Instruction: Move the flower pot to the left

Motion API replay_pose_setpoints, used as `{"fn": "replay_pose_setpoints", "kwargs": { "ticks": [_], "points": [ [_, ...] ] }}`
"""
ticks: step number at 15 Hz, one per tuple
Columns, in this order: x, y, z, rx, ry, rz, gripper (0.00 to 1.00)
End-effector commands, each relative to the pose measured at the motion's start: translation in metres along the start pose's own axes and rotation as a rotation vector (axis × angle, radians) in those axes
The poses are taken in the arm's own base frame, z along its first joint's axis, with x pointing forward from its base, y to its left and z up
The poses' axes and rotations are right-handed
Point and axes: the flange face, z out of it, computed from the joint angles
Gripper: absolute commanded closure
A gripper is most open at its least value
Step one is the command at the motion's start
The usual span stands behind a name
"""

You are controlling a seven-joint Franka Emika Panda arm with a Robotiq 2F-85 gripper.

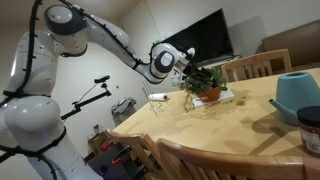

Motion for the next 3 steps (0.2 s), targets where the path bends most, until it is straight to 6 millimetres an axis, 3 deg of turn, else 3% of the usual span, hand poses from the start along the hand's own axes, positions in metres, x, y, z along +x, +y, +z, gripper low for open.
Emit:
{"fn": "replay_pose_setpoints", "kwargs": {
  "ticks": [1, 3],
  "points": [
    [-0.0005, -0.0025, -0.0069, -0.005, 0.018, -0.003, 0.00],
    [-0.0022, -0.0079, -0.0151, -0.009, 0.032, -0.005, 0.00]
  ]
}}
